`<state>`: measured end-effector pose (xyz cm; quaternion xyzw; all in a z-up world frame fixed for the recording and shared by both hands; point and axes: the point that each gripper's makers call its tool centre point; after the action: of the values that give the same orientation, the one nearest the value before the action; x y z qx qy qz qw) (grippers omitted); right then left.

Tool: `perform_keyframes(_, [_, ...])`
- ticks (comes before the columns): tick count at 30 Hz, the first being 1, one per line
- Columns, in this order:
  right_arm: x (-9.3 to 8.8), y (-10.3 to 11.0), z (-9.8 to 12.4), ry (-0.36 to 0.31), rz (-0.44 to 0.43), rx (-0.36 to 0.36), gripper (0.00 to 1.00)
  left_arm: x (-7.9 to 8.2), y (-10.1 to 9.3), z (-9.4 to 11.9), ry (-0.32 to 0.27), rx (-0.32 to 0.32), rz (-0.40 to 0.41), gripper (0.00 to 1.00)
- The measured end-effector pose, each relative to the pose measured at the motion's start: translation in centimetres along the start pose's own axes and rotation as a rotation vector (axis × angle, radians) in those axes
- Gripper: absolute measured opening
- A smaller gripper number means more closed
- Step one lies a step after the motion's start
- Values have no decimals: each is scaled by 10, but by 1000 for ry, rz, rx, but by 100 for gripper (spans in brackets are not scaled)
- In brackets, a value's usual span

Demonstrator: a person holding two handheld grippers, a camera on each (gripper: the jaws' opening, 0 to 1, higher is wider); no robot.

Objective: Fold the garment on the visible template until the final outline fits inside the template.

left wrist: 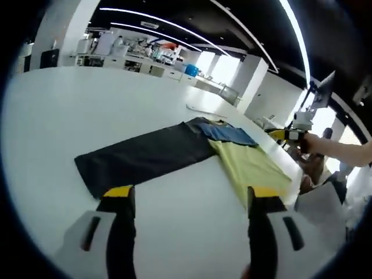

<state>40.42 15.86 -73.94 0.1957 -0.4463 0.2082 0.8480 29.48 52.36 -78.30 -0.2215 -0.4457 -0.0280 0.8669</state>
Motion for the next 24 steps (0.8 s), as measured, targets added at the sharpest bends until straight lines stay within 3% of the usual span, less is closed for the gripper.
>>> perform_keyframes(2, [-5, 12, 22, -3, -28, -23, 100, 0, 19, -4, 1, 80, 9, 80])
perform_keyframes(6, [-4, 6, 39, -44, -34, -39, 100, 2, 27, -10, -2, 120, 2, 79])
perform_keyframes(12, [-11, 2, 64, -62, -82, -58, 100, 3, 43, -21, 26, 122, -10, 78])
perform_keyframes(15, [-10, 7, 78, -101, -166, -51, 100, 4, 52, -23, 21, 151, 3, 76])
perform_keyframes(17, [-10, 9, 86, -116, -172, -50, 98, 2, 63, -24, 19, 173, 30, 75])
perform_keyframes(24, [-21, 10, 97, -114, -217, -62, 95, -1, 78, -30, 22, 189, 70, 73])
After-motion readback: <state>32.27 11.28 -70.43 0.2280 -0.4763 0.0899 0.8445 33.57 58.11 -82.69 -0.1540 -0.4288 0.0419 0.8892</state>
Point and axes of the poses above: the point that each gripper's makers call its tool centre point, and the gripper's own axes: z roughly backward along the fingers, y roughly to its left, x roughly out of its top, and after that the axes turned 1 degree about y, right-handed
